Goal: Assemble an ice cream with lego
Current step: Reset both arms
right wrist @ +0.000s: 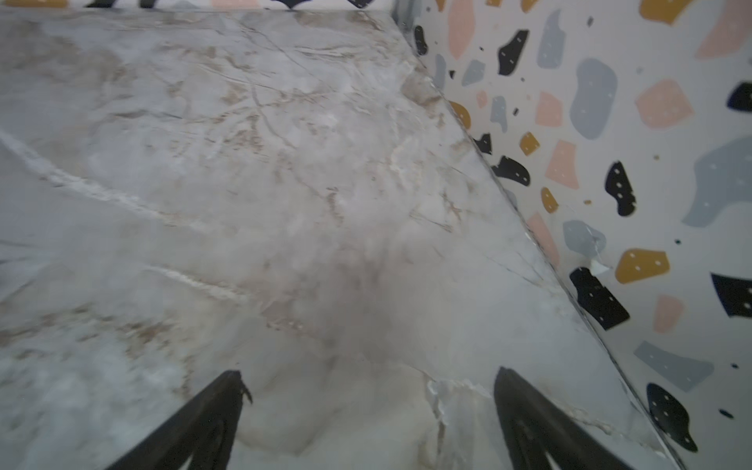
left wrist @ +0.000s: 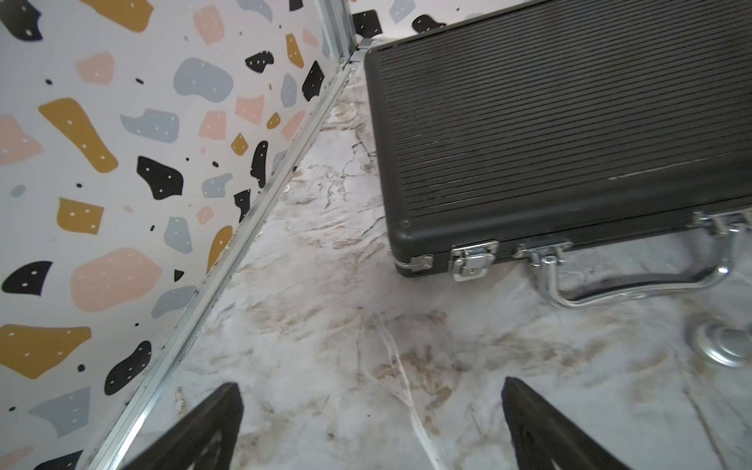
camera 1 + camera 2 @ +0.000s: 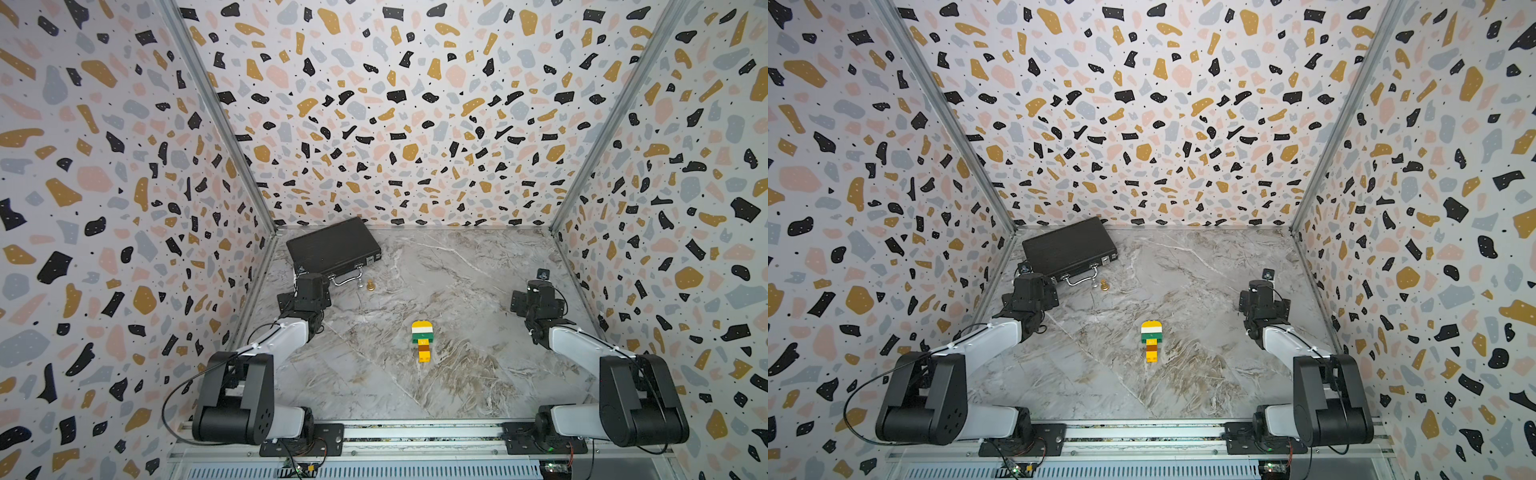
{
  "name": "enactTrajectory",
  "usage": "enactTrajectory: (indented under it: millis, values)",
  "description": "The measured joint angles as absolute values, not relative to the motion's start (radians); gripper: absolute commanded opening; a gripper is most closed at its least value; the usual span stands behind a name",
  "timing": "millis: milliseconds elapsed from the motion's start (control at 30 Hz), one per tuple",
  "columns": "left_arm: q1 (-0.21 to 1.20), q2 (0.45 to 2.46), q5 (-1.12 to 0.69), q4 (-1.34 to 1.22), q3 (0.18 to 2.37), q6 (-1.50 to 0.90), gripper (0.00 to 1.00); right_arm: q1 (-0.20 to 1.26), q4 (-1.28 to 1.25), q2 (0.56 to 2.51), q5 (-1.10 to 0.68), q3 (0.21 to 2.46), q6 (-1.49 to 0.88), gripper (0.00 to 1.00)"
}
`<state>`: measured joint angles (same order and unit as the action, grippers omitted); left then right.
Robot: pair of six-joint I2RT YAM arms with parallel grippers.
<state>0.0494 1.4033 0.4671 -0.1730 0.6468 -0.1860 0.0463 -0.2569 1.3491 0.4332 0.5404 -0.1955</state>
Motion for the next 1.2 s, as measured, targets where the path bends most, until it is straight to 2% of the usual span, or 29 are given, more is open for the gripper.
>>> enactTrajectory:
  millis: [200, 467, 567, 1200]
  values:
    - [0.001, 1.430, 0.396, -0.308, 0.569, -0.177, 1.00, -0.031, -0.467, 1.371, 0.346, 0.422, -0.175, 0.99]
    - [0.064, 1.417, 0.253, -0.643, 0.341, -0.072, 0.99, -0.069, -0.755, 1.417, 0.187, 0.318, -0.153, 0.99]
    - [0.062, 1.434, 0.218, -0.687, 0.324, -0.051, 0.99, -0.068, -0.954, 1.492, 0.154, 0.259, -0.144, 1.00]
    - [0.041, 1.439, 0.164, -0.788, 0.327, -0.037, 1.00, -0.027, -0.888, 1.524, 0.113, 0.330, -0.076, 1.00]
